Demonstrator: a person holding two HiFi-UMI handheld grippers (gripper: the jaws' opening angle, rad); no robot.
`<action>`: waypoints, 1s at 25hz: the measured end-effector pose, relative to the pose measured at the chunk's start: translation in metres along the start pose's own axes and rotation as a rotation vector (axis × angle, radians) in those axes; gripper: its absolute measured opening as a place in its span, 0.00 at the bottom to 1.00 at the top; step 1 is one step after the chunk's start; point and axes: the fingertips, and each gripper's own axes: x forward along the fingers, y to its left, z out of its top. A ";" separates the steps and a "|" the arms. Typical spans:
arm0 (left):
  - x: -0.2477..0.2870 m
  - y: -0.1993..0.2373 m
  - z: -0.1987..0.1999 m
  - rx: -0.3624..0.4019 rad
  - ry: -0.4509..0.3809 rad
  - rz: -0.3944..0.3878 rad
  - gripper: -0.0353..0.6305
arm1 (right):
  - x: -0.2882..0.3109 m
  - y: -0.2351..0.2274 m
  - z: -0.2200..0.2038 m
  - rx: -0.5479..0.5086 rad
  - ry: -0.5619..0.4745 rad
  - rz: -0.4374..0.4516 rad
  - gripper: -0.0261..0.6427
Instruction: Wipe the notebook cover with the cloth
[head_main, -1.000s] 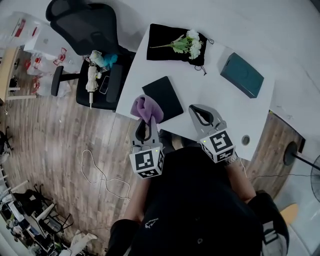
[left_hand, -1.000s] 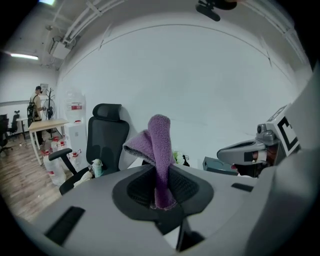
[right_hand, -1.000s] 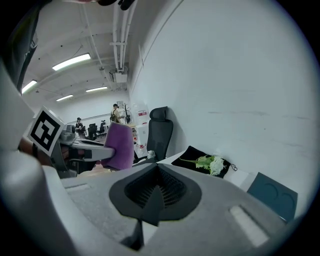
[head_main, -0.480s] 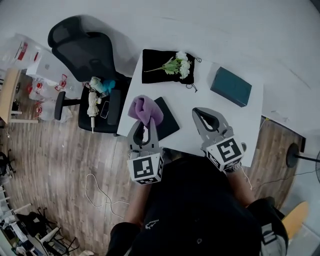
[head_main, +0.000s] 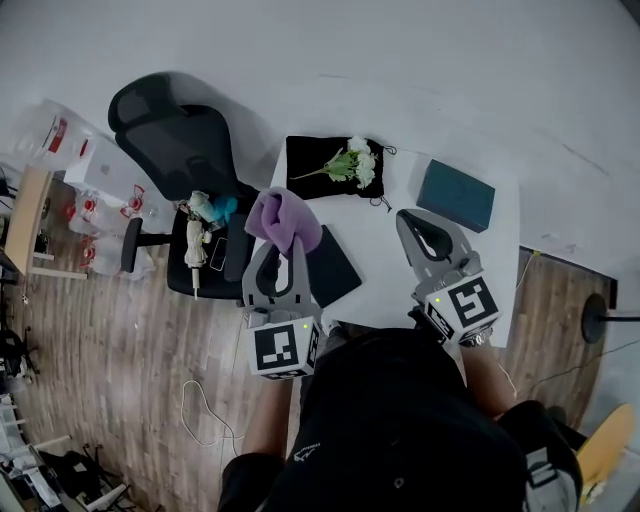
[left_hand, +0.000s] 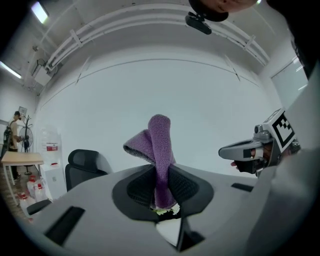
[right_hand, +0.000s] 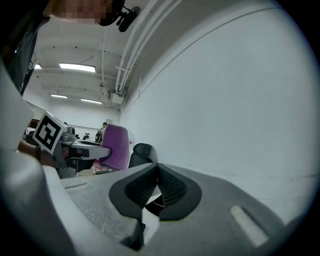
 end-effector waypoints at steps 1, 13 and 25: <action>0.000 0.001 0.004 -0.002 -0.008 0.003 0.15 | -0.001 -0.001 0.006 -0.006 -0.012 -0.005 0.05; -0.003 -0.003 0.000 -0.017 0.007 0.013 0.15 | -0.006 -0.004 0.022 -0.029 -0.043 -0.006 0.05; -0.009 0.001 -0.001 -0.022 0.004 0.046 0.15 | -0.002 0.000 0.021 -0.045 -0.040 0.022 0.05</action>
